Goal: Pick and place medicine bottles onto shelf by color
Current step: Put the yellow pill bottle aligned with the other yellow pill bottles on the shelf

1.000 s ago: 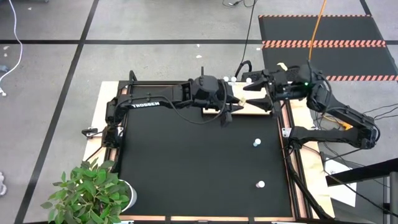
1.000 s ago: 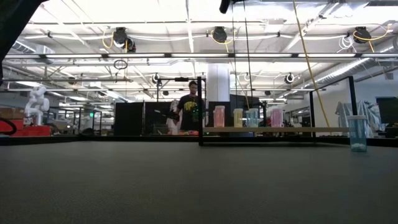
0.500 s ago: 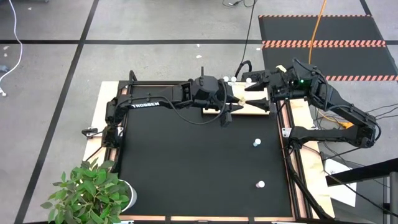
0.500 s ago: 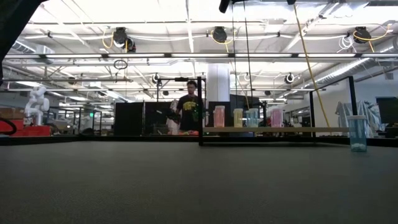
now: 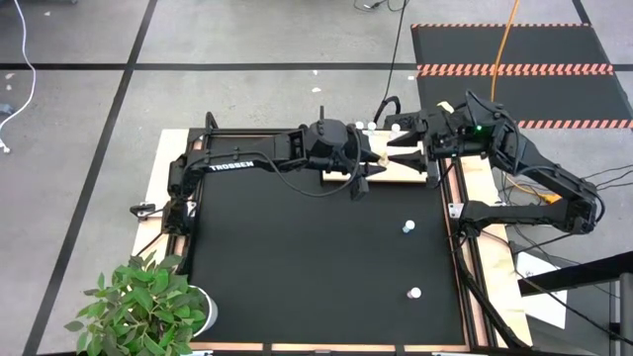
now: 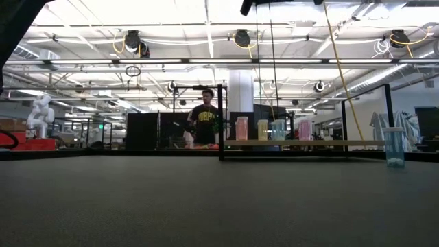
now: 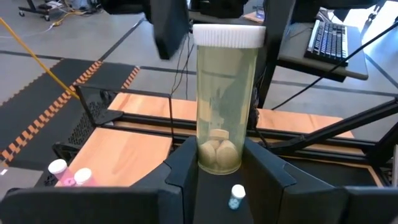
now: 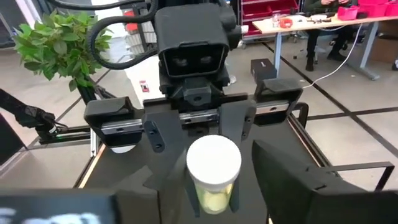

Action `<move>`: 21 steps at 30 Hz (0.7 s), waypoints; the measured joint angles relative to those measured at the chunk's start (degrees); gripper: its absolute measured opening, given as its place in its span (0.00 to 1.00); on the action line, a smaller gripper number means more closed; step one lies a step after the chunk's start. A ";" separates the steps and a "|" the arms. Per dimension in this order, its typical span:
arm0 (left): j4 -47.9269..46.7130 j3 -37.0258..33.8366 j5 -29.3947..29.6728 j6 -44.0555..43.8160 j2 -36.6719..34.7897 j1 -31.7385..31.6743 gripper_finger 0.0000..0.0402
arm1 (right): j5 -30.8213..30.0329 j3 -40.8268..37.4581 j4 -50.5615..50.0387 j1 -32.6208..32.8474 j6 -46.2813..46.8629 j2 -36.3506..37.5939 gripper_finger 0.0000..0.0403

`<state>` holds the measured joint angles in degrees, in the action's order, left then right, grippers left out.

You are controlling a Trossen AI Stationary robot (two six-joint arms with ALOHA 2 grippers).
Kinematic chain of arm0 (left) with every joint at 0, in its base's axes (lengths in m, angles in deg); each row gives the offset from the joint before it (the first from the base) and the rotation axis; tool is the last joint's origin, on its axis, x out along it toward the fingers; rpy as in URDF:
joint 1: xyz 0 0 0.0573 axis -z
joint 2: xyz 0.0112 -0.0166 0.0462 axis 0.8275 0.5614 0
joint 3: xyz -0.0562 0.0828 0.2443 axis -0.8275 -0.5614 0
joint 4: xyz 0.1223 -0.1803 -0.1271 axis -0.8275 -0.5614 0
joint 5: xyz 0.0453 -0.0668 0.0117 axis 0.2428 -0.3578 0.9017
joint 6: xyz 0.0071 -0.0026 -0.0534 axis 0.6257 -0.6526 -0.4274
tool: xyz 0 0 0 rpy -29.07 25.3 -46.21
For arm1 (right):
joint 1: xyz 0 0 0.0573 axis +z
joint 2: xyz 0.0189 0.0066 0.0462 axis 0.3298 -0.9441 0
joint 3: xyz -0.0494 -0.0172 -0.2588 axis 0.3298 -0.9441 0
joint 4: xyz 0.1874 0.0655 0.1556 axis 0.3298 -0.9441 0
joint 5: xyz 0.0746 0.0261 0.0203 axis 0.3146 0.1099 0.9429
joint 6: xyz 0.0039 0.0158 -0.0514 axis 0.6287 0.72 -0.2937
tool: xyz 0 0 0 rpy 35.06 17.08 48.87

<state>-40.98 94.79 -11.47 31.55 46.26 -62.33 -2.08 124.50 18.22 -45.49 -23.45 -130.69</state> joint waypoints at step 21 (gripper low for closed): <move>-1.81 0.09 0.44 -4.25 -0.03 -0.15 0.31 | 1.16 0.00 -0.59 0.00 -0.26 -1.01 0.29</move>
<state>-42.78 94.88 -11.04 27.30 46.23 -62.48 -0.93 124.50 17.63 -45.49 -23.71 -131.70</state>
